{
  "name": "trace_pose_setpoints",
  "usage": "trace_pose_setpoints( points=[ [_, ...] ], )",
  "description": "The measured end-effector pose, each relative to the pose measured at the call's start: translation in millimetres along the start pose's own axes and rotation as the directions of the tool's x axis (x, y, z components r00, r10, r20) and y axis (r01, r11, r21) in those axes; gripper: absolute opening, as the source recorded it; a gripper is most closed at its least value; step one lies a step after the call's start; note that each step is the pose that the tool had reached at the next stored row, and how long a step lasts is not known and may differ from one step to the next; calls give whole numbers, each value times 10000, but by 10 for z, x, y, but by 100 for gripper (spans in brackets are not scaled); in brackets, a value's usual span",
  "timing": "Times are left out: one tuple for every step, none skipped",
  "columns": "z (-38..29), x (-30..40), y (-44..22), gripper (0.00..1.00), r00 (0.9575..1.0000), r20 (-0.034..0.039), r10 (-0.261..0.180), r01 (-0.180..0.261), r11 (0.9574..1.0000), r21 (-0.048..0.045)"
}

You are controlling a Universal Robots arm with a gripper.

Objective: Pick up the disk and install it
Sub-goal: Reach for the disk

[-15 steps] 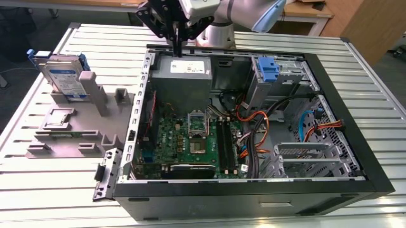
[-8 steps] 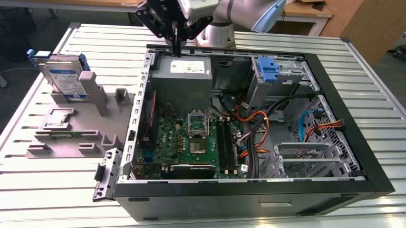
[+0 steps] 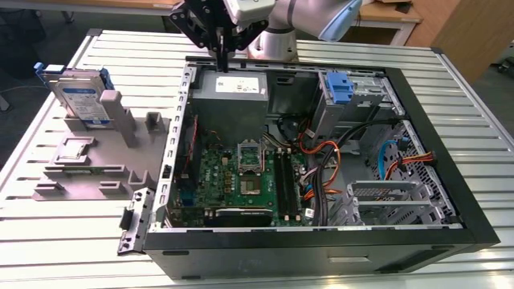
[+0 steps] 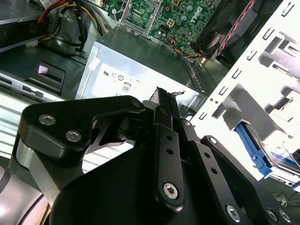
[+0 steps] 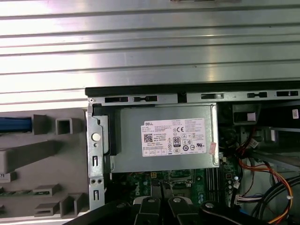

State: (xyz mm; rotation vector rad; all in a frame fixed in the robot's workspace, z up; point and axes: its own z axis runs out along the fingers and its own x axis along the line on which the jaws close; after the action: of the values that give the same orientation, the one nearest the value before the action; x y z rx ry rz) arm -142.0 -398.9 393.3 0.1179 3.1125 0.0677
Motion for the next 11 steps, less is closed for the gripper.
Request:
trace_pose_setpoints(
  points=[
    [0, 2, 0, 15, 10000, 0, 0, 0, 10000, 0],
    [0, 5, 0, 15, 10000, 0, 0, 0, 10000, 0],
    [0, 7, -1, 15, 10000, 0, 0, 0, 10000, 0],
    [0, 9, -1, 15, 10000, 0, 0, 0, 10000, 0],
    [0, 11, -1, 15, 10000, 0, 0, 0, 10000, 0],
    [-1, 13, -1, 15, 10000, 0, 1, -1, 10000, 1],
    [0, 15, -1, 15, 10000, 0, 0, 0, 10000, 0],
    [-1, 17, -1, 15, 10000, 0, 0, 0, 10000, 0],
    [-1, 20, -1, 15, 10000, 0, 0, 0, 10000, 0],
    [-1, 22, -2, 15, 10000, 0, 0, 0, 10000, 0],
    [-1, 24, -2, 15, 10000, 0, 0, 0, 10000, 0]
  ],
)
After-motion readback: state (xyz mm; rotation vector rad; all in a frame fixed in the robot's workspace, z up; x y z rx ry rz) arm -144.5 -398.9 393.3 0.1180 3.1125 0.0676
